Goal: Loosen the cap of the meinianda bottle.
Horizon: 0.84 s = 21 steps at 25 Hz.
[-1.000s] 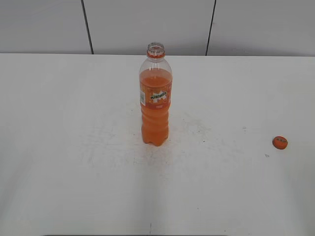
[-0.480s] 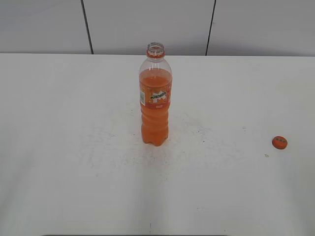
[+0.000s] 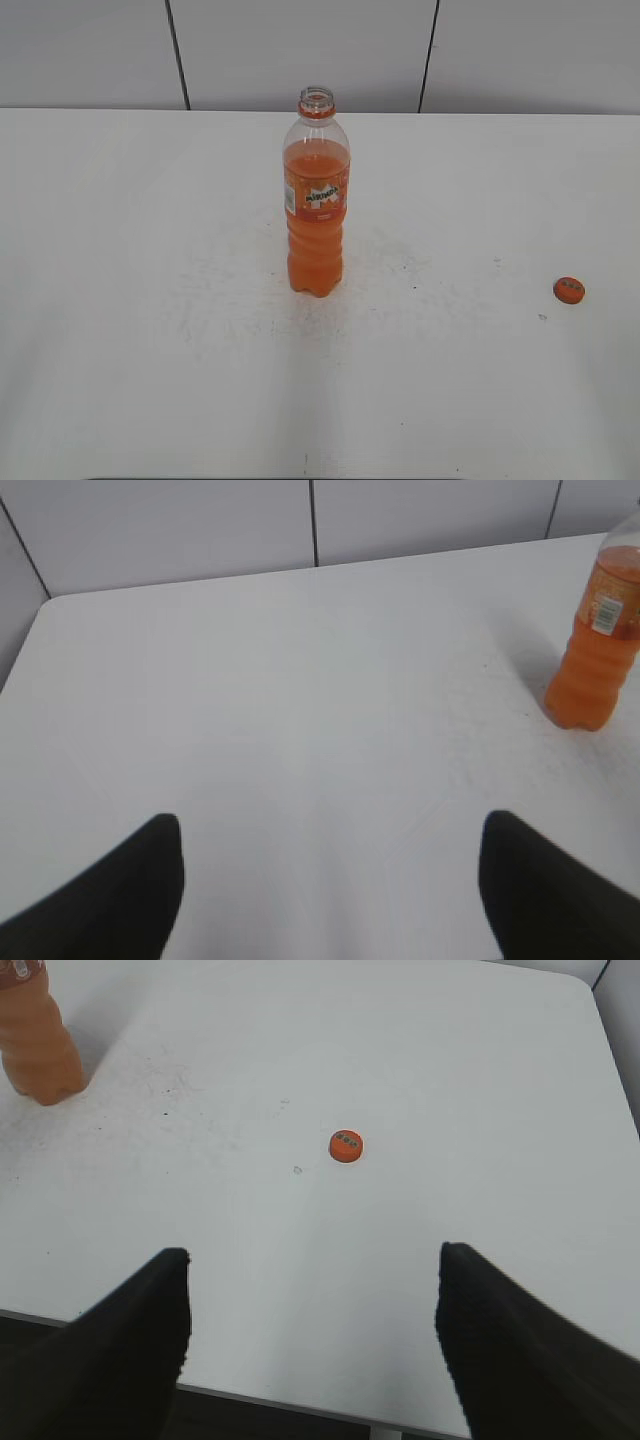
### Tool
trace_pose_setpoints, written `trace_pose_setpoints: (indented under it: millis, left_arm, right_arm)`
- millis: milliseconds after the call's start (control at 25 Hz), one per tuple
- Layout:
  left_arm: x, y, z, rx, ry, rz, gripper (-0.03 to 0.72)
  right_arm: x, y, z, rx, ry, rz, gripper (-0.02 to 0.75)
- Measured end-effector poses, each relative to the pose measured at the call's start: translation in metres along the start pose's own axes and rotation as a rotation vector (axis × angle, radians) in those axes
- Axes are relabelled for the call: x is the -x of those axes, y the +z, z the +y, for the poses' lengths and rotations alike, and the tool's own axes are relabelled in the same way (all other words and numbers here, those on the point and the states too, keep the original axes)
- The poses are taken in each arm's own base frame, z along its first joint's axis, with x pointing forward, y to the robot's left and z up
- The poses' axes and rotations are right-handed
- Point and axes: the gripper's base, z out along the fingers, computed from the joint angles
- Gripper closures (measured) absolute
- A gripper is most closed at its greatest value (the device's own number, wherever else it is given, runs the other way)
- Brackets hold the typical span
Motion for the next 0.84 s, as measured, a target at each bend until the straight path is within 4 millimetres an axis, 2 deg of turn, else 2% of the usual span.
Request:
trace_pose_setpoints:
  millis: [840]
  left_arm:
    - [0.0,0.0,-0.0009,0.028,-0.016,0.001,0.137]
  right_arm:
    - [0.0,0.0,0.0,0.0,0.002,0.0,0.163]
